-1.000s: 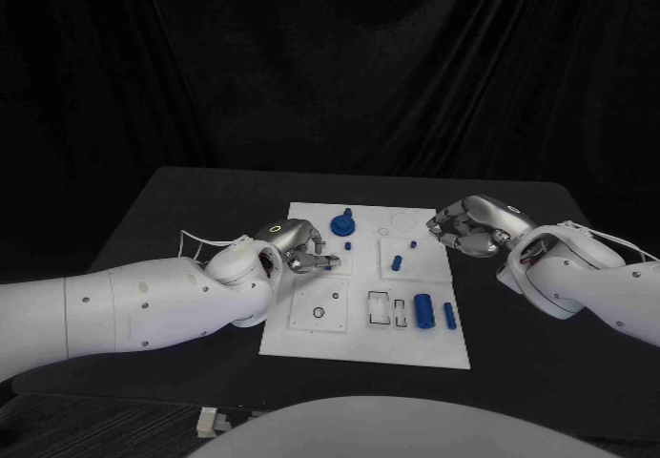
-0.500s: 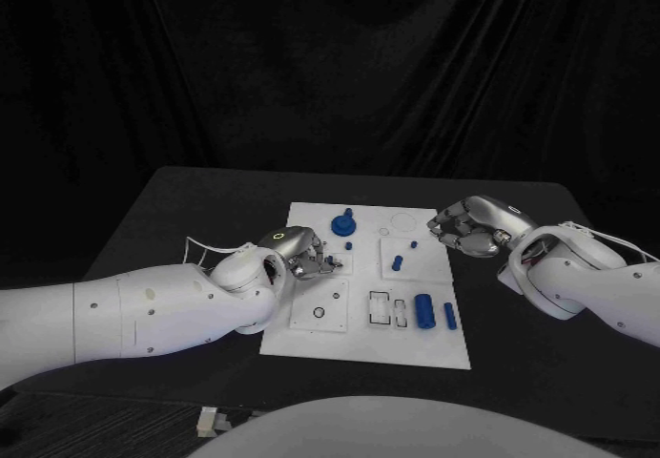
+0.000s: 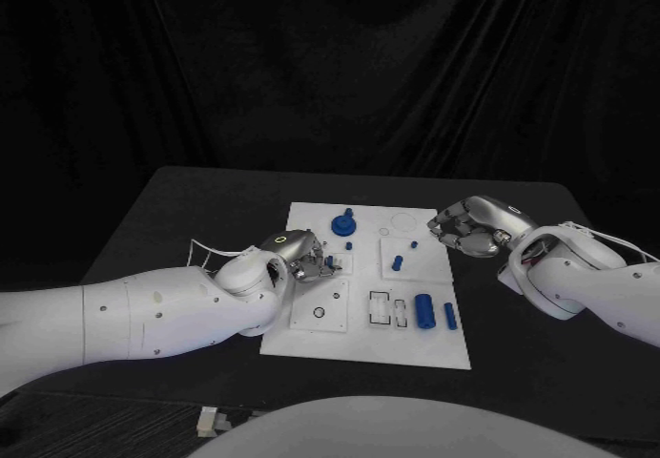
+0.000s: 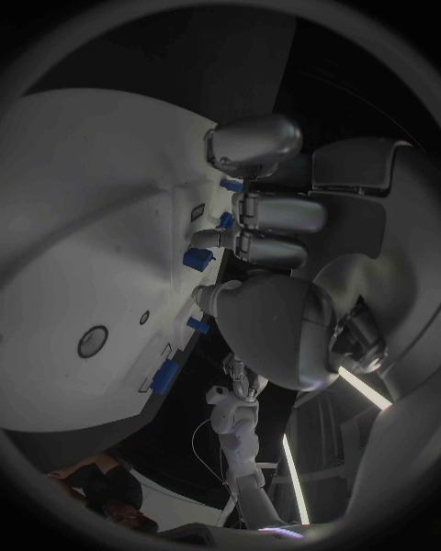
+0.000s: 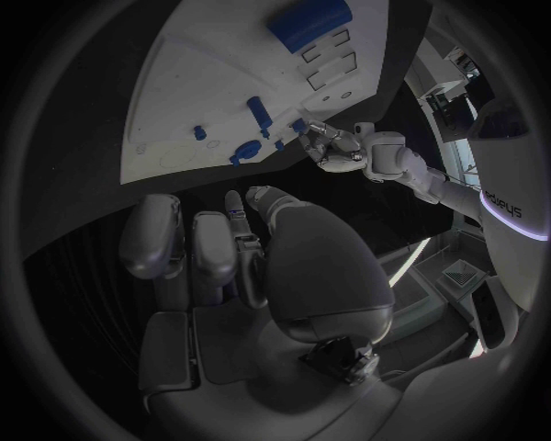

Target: Assemble the parts on the task board

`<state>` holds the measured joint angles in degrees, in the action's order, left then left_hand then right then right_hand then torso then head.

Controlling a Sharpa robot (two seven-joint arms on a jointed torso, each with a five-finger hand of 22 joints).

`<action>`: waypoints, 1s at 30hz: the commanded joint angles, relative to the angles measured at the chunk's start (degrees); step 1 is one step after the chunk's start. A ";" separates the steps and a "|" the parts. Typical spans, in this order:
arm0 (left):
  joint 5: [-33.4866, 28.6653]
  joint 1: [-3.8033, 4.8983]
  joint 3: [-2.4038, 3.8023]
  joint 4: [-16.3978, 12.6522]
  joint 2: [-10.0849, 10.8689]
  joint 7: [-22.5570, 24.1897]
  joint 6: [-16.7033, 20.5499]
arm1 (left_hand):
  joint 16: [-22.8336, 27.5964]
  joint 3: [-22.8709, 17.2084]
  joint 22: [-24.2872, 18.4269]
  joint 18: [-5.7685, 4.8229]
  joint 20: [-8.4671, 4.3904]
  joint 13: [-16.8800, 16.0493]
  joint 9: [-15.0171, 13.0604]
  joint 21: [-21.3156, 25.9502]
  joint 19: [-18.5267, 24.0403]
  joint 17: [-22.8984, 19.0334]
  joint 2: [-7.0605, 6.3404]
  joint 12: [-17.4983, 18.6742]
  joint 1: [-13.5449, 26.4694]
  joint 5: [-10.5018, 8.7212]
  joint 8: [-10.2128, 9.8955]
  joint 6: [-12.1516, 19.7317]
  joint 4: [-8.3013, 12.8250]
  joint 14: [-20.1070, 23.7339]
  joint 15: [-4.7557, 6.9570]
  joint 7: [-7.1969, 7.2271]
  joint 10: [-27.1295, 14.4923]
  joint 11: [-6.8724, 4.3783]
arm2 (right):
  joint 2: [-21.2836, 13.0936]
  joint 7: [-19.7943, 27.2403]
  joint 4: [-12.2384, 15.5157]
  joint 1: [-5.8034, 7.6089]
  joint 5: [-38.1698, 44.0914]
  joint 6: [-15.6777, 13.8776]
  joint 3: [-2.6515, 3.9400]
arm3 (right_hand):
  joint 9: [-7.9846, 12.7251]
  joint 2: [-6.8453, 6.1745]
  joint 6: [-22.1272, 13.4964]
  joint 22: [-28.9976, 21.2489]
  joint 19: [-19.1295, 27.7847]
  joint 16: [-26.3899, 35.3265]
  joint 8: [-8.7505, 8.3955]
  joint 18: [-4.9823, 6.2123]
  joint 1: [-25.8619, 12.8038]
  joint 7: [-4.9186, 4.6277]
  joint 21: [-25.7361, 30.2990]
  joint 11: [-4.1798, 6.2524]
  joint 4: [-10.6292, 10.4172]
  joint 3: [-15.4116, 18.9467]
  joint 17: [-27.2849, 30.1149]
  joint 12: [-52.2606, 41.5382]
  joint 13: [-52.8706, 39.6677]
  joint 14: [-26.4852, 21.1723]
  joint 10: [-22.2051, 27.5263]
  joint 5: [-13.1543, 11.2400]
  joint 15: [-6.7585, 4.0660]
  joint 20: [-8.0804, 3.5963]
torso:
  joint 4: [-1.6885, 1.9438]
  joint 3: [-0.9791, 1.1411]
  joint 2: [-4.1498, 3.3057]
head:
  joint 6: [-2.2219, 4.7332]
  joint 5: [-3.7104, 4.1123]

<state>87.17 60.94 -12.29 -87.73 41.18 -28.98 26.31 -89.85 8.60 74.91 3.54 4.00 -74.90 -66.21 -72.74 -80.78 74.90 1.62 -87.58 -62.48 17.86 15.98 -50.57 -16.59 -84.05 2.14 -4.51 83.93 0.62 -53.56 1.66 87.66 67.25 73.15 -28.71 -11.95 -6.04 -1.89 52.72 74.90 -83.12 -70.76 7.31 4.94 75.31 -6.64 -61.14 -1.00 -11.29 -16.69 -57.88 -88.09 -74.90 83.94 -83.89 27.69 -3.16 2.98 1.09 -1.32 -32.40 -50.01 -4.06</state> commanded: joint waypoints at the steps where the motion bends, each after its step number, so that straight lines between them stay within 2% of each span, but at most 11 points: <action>1: 1.89 -0.13 0.05 0.15 -0.33 -0.18 -0.12 | -0.15 -0.40 9.92 0.38 -0.19 -12.81 -0.12 -0.24 -0.15 15.10 0.17 -0.18 -0.74 0.47 0.40 0.35 0.09 -5.95 0.50 0.22 3.65 -0.33 | -0.02 -0.65 0.01 -0.15 0.09 0.07 0.03 | 0.07 -0.07 0.19 6.99 -0.10 0.18 0.18 0.54 0.49 -0.03 0.05 -0.47 0.19 -0.02 0.01 0.19 -10.92 0.94 -4.02 0.35 0.24 0.09 | 0.04 -0.02 -0.02 | 0.01 0.03; 4: 2.04 -0.16 0.05 0.33 -0.54 -0.07 0.23 | -0.15 -0.59 9.90 0.39 -0.23 -12.79 -0.29 -0.17 -0.13 15.10 0.30 -0.16 -1.04 1.40 0.72 0.71 0.13 -5.95 0.53 0.23 3.63 -0.35 | -0.01 -0.67 0.00 -0.15 0.09 0.11 0.03 | 0.07 -0.07 0.19 6.99 -0.10 0.18 0.18 0.54 0.49 -0.03 0.05 -0.47 0.19 -0.02 0.01 0.19 -10.92 0.94 -4.02 0.35 0.24 0.09 | 0.03 -0.04 -0.02 | 0.01 0.02; 12: 2.17 -0.18 0.05 0.97 -1.06 0.07 0.19 | -0.15 -1.49 9.91 0.38 -0.30 -12.78 -0.54 -0.15 -0.15 15.10 0.53 -0.15 -2.65 5.32 1.73 1.79 0.25 -5.95 0.58 0.26 3.62 -0.39 | 0.04 -0.78 -0.05 -0.16 0.09 0.29 0.03 | 0.07 -0.07 0.19 6.99 -0.10 0.18 0.18 0.54 0.49 -0.03 0.05 -0.47 0.19 -0.02 0.01 0.19 -10.92 0.94 -4.02 0.35 0.24 0.09 | -0.04 -0.05 -0.01 | 0.01 -0.07; 15: 2.18 -0.19 0.05 1.17 -1.28 0.22 0.08 | -0.15 -1.49 9.91 0.38 -0.30 -12.78 -0.54 -0.15 -0.15 15.10 0.53 -0.15 -2.65 5.32 1.73 1.79 0.25 -5.95 0.58 0.26 3.62 -0.39 | 0.06 -0.84 -0.06 -0.17 0.09 0.35 0.03 | 0.07 -0.07 0.19 6.99 -0.10 0.18 0.18 0.54 0.49 -0.03 0.05 -0.47 0.19 -0.02 0.01 0.19 -10.92 0.94 -4.02 0.35 0.24 0.09 | -0.02 -0.04 -0.01 | 0.01 -0.08; 17: 2.18 -0.19 0.05 1.29 -1.46 0.34 0.04 | -0.15 -1.80 9.89 0.39 -0.32 -12.76 -0.48 -0.08 -0.12 15.10 0.61 -0.13 -3.03 6.61 1.95 1.98 0.19 -5.95 0.59 0.26 3.59 -0.41 | 0.08 -0.88 -0.06 -0.17 0.09 0.41 0.03 | 0.07 -0.07 0.19 6.99 -0.10 0.18 0.18 0.54 0.49 -0.03 0.05 -0.47 0.19 -0.02 0.01 0.19 -10.92 0.94 -4.02 0.35 0.24 0.09 | -0.03 -0.04 0.00 | 0.01 -0.08; 25: 2.19 -0.20 0.05 1.72 -1.98 0.32 -1.09 | -0.15 -2.23 9.90 0.38 -0.33 -12.80 -0.23 -0.09 -0.14 15.10 0.72 -0.18 -3.32 8.44 2.13 2.23 0.11 -5.95 0.60 0.25 3.64 -0.41 | 0.18 -0.98 -0.07 -0.19 0.09 0.54 0.03 | 0.14 -0.10 0.18 6.99 -0.10 0.26 0.12 0.57 0.36 -0.04 0.21 -0.49 0.24 -0.10 0.15 0.20 -10.91 0.96 -4.01 0.41 0.26 0.12 | 0.00 -0.02 -0.03 | 0.01 -0.07; 30: 2.19 -0.20 0.05 1.88 -2.02 0.67 -1.74 | -0.15 -2.74 9.87 0.41 -0.35 -12.79 0.04 0.02 -0.11 15.10 0.79 -0.16 -3.62 10.44 2.30 2.29 0.11 -5.95 0.63 0.31 3.62 -0.46 | 0.21 -1.05 -0.08 -0.20 0.09 0.60 0.03 | 0.14 -0.10 0.18 6.99 -0.10 0.26 0.12 0.57 0.36 -0.04 0.21 -0.49 0.24 -0.10 0.15 0.20 -10.91 0.96 -4.01 0.41 0.26 0.12 | 0.00 -0.03 -0.03 | 0.01 -0.02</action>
<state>89.05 60.86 -12.28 -85.80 39.28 -29.08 25.66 -89.85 6.02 74.90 3.54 4.00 -74.90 -66.18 -72.74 -80.78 74.90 2.42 -87.58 -65.66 28.36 18.04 -48.72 -16.43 -83.84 2.36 -4.09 83.93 0.62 -53.35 1.56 87.58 67.20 73.15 -28.46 -11.95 -5.95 -1.89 52.72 74.94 -83.12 -70.76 7.31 4.93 75.32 -6.64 -61.14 -1.00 -11.29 -16.69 -57.78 -88.09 -74.94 83.94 -83.89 27.92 -3.16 2.98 1.08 -1.35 -32.42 -50.01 -4.09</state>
